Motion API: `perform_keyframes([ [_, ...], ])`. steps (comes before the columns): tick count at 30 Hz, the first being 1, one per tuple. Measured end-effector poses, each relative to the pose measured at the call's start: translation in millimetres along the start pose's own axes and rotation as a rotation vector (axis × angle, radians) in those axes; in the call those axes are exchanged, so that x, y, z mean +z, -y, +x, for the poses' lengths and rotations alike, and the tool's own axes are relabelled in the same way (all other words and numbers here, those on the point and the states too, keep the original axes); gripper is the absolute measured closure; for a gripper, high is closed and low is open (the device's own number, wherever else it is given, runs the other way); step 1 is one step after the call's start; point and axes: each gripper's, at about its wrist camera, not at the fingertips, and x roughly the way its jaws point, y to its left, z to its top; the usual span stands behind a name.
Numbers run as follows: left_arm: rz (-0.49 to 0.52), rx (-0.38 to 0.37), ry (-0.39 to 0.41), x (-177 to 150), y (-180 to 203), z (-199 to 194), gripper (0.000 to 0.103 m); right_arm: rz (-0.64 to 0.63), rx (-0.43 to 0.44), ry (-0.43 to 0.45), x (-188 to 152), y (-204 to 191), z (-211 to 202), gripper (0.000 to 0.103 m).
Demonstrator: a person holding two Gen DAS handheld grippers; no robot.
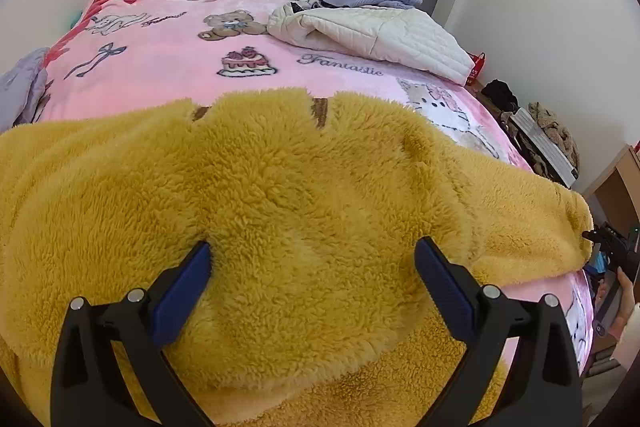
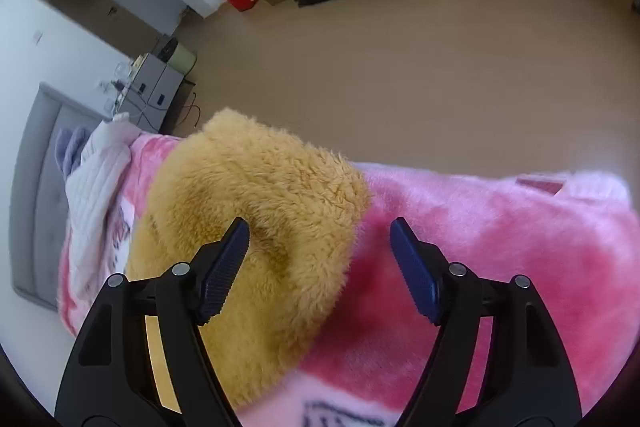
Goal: Fold large clothes
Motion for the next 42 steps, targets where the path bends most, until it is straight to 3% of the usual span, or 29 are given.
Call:
perform_keyframes([
  [4,-0.005,0.017,-0.005,0,2,3,0.005,-0.041,0.049,0.01,-3,-15,4,0.078],
  [6,-0.007,0.025,-0.001,0,2,4,0.005,-0.054,0.089,0.006,-3,-23,1,0.088],
  [11,-0.024,0.018,0.007,0,0,3,0.005,-0.111,0.256,0.046,-6,-65,-39,0.092],
  [18,-0.066,-0.045,0.03,2,-10,-4,0.005,-0.403,0.571,-0.03,-55,-207,-108,0.093],
  [22,-0.104,-0.114,0.064,2,-28,-26,0.005,-0.568,0.78,-0.111,-112,-295,-147,0.093],
  [28,-0.213,-0.122,0.07,-11,-87,-57,0.005,-0.802,1.026,-0.22,-209,-391,-201,0.093],
  [32,-0.303,-0.137,0.08,-26,-130,-80,0.005,-0.95,1.105,-0.271,-279,-426,-228,0.093],
  [35,-0.316,-0.084,0.086,-36,-158,-99,0.005,-1.069,1.158,-0.339,-348,-445,-242,0.093],
  [42,-0.391,-0.041,0.108,-67,-235,-139,0.005,-1.219,1.189,-0.481,-459,-461,-245,0.093],
])
